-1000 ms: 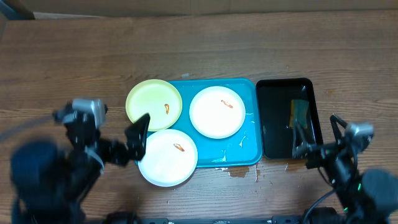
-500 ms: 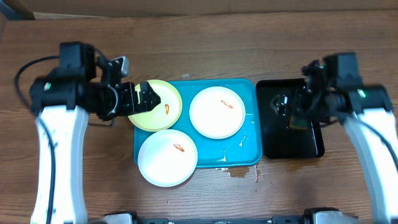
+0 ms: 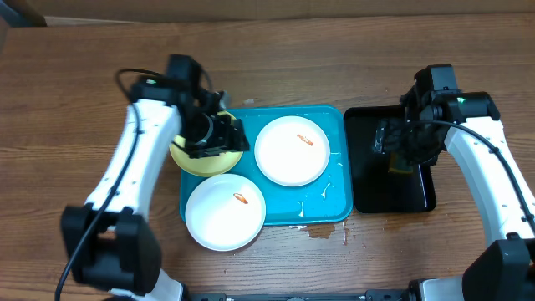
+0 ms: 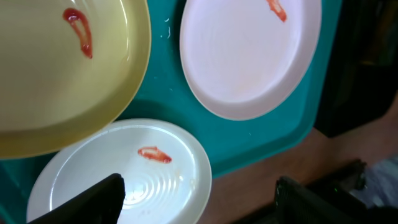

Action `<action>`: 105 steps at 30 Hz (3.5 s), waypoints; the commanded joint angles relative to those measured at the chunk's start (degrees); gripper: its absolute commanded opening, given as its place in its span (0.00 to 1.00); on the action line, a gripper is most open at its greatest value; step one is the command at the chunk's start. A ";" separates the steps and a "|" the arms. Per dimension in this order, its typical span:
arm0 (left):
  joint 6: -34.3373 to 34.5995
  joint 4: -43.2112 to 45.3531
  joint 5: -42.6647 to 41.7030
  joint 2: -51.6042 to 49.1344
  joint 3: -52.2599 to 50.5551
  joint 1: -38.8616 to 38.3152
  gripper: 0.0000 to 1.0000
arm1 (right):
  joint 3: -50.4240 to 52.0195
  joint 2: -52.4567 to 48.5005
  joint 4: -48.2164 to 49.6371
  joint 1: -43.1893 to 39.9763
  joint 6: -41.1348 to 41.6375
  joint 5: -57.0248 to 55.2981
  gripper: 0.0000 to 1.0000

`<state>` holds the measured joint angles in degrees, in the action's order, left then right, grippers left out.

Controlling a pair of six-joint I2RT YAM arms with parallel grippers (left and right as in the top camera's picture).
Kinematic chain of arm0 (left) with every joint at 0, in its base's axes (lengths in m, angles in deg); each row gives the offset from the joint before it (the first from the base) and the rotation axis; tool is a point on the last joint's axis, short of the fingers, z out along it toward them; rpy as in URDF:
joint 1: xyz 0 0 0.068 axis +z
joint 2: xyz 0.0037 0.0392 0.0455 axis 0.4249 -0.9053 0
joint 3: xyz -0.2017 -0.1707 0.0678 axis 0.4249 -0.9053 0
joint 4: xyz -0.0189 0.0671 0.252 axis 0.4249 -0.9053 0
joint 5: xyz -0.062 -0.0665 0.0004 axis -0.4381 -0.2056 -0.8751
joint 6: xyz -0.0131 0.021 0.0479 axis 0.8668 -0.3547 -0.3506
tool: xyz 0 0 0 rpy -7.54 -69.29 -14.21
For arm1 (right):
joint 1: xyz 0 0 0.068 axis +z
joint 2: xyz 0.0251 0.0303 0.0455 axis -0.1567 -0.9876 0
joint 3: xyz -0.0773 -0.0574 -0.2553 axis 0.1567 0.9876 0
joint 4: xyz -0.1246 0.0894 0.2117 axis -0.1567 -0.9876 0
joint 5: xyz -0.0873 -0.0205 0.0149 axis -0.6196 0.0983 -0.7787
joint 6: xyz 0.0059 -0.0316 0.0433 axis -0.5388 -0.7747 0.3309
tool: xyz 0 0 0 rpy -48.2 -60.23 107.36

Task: Clean dirty plates on tray and stack at the side

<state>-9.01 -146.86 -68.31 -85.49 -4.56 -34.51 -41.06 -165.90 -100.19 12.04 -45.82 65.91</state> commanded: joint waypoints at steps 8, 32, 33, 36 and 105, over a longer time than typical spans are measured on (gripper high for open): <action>6.05 7.43 6.32 -8.13 -2.12 -8.85 0.54 | 2.99 0.63 8.46 -0.22 4.90 -7.32 0.79; 17.03 15.43 17.40 -10.88 -6.56 -14.16 0.53 | 15.78 0.55 24.24 -0.22 4.87 -10.10 0.86; 17.03 16.06 17.22 -10.91 -7.10 -14.32 0.53 | 15.78 0.55 24.24 -0.22 4.87 -10.10 0.86; 17.42 16.87 17.22 -10.91 -7.82 -14.64 0.50 | 15.78 0.55 24.26 -0.22 4.87 -10.10 0.86; 22.29 30.95 26.25 -10.88 -11.61 -16.06 0.31 | 24.24 0.55 29.59 -0.15 4.90 -15.21 0.92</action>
<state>12.41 -116.15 -42.46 -95.83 -15.96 -50.92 -17.89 -165.90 -71.32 12.04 -41.03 51.31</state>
